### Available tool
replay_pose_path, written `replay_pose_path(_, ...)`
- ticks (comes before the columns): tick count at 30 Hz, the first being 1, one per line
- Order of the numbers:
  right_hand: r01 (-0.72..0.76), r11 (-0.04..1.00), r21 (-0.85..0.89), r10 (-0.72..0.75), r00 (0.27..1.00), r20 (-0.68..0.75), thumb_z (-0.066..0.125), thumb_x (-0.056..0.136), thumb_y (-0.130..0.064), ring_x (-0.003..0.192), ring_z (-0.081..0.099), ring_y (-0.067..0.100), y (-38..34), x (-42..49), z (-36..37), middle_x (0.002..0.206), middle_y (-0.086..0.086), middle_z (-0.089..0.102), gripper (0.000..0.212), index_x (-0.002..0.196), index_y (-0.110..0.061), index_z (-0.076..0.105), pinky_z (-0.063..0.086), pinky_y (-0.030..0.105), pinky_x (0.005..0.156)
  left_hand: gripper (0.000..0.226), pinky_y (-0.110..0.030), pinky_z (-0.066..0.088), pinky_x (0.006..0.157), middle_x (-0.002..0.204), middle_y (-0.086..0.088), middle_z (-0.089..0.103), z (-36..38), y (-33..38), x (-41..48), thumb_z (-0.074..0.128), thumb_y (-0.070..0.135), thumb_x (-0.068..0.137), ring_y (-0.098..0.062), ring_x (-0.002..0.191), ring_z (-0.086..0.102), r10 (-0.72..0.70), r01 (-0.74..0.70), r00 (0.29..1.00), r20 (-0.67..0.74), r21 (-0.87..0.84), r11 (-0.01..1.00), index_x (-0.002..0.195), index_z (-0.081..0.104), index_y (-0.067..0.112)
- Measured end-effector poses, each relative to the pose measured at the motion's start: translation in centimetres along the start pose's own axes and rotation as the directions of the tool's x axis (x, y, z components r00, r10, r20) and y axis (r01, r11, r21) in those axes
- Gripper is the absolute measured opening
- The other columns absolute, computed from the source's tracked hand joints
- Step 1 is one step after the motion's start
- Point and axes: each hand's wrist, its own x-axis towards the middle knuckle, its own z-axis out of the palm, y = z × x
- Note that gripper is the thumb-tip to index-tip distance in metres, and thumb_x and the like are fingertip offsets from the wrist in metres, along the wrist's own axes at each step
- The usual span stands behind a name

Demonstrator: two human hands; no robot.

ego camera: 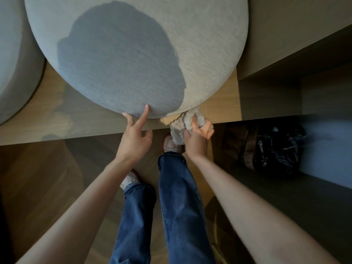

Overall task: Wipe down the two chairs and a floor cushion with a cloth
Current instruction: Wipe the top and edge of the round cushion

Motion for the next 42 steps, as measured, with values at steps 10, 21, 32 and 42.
replay_pose_path(10,-0.138,0.987,-0.085,0.137,0.990,-0.017,0.049,0.098,-0.022,0.139,0.015,0.039,4.2,12.7,-9.1,0.152,0.014,0.015,0.050,0.146,-0.029,0.036,0.024,0.042,0.113,0.071,-0.009,0.036,0.065,0.157,-0.016,-0.018,0.9,0.1,0.5,0.048,0.015,0.098,0.006,0.043,0.046,0.011,-0.011,1.000,0.001,-0.016,1.000,0.147,0.012,0.050)
replay_pose_path(21,-0.193,0.981,-0.006,0.192,0.979,-0.070,0.050,0.097,-0.031,0.095,0.024,-0.015,2.6,10.2,-6.9,0.136,0.004,0.023,0.049,0.143,-0.025,0.034,0.034,0.023,0.092,0.067,-0.024,0.039,0.088,0.158,-0.011,-0.019,0.4,0.0,0.5,0.045,0.016,0.099,-0.035,0.127,0.046,-0.043,0.045,0.999,0.025,-0.057,0.997,0.144,0.014,0.054)
replay_pose_path(32,-0.121,0.983,-0.139,0.134,0.987,0.087,0.056,0.095,-0.024,0.124,0.024,0.034,-2.2,-0.5,0.0,0.139,0.017,0.022,0.052,0.144,-0.021,0.038,0.036,0.038,0.101,0.061,-0.001,0.017,0.093,0.161,0.007,0.005,-2.5,-4.5,-2.4,0.041,0.007,0.099,-0.010,0.146,0.011,0.009,-0.006,1.000,0.030,-0.116,0.993,0.148,0.025,0.041)
replay_pose_path(42,0.083,0.982,-0.169,-0.038,0.966,0.255,0.052,0.096,-0.025,0.123,0.022,0.033,-10.8,-6.3,6.9,0.138,0.016,0.020,0.047,0.141,-0.024,0.039,0.036,0.037,0.097,0.056,0.009,0.020,0.077,0.159,0.005,0.016,-6.6,-10.5,-6.8,0.043,0.011,0.098,0.036,0.095,0.032,-0.006,-0.019,0.992,-0.130,-0.189,0.982,0.147,0.031,0.035)
